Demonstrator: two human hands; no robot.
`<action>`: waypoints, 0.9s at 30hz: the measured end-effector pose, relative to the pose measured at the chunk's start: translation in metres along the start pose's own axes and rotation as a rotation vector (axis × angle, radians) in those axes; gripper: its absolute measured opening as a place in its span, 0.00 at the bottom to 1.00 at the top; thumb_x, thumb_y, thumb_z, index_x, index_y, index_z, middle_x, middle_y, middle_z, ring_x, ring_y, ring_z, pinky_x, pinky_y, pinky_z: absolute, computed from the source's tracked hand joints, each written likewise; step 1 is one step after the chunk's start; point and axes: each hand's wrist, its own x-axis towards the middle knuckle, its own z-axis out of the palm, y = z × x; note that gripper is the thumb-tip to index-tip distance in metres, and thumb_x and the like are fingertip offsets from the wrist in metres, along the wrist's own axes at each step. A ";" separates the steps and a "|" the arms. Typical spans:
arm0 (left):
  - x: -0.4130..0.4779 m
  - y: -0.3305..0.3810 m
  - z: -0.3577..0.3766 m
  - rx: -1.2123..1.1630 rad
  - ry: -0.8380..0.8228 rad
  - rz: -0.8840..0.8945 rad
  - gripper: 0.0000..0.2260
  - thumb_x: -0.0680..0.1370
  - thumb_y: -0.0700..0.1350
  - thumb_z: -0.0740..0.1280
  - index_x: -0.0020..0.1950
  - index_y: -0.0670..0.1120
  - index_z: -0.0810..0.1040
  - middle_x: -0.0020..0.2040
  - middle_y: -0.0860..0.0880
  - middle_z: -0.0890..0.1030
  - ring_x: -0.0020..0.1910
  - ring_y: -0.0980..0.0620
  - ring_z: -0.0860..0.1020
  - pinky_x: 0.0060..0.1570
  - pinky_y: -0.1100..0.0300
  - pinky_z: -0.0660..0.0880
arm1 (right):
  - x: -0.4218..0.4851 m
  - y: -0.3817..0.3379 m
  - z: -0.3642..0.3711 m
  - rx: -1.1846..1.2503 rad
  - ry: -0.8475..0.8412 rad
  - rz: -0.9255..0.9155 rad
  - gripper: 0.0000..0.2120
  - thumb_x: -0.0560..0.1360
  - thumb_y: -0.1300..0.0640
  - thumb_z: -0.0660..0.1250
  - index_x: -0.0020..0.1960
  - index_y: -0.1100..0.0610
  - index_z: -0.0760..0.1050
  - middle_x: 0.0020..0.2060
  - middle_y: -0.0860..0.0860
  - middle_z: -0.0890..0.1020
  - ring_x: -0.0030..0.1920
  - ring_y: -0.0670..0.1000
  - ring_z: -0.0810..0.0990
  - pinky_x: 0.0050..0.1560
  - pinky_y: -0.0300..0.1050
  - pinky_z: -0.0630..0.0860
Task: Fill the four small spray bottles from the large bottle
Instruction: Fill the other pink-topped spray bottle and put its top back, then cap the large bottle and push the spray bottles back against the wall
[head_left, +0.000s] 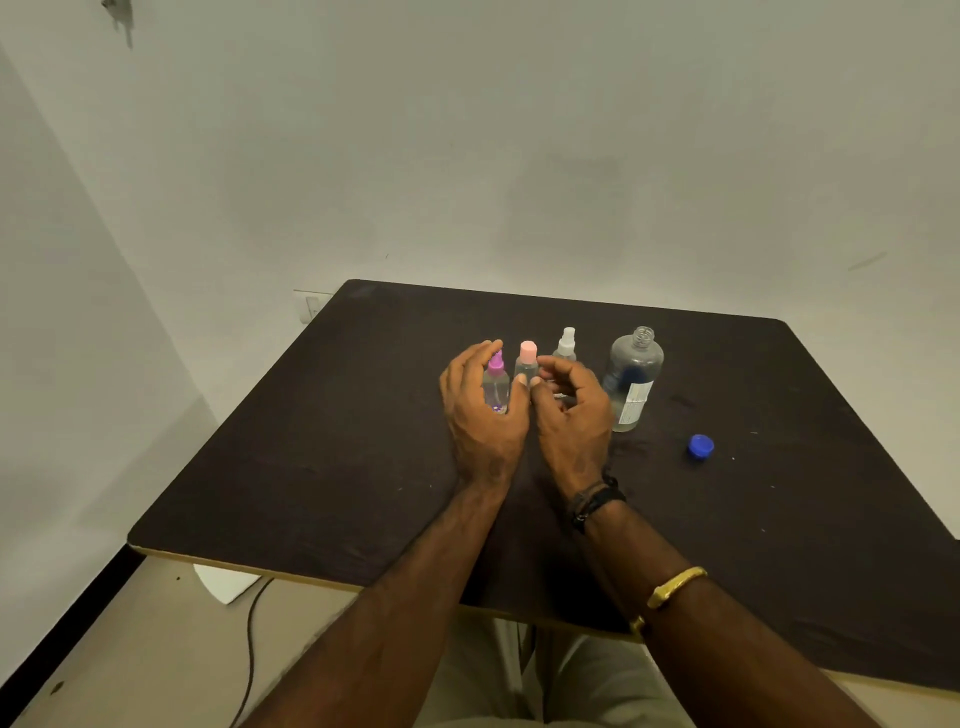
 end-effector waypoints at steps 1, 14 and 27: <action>-0.001 0.003 0.003 -0.009 -0.008 0.003 0.21 0.75 0.48 0.70 0.65 0.40 0.78 0.61 0.42 0.81 0.61 0.45 0.78 0.63 0.50 0.77 | 0.001 0.001 -0.004 -0.003 0.008 0.002 0.10 0.77 0.60 0.71 0.59 0.55 0.81 0.51 0.51 0.83 0.49 0.46 0.82 0.49 0.40 0.82; -0.037 0.032 0.052 -0.142 -0.172 -0.091 0.27 0.75 0.44 0.74 0.73 0.40 0.72 0.74 0.45 0.74 0.76 0.50 0.68 0.73 0.51 0.69 | 0.013 0.015 -0.066 -0.050 0.132 0.029 0.12 0.75 0.62 0.72 0.57 0.53 0.81 0.49 0.48 0.83 0.49 0.42 0.82 0.48 0.37 0.81; -0.071 0.060 0.101 -0.178 -0.361 -0.244 0.40 0.75 0.51 0.72 0.82 0.43 0.57 0.81 0.47 0.61 0.81 0.51 0.59 0.77 0.61 0.59 | 0.016 0.038 -0.125 -0.338 0.219 0.026 0.10 0.77 0.61 0.69 0.57 0.53 0.81 0.50 0.48 0.80 0.46 0.42 0.79 0.47 0.39 0.79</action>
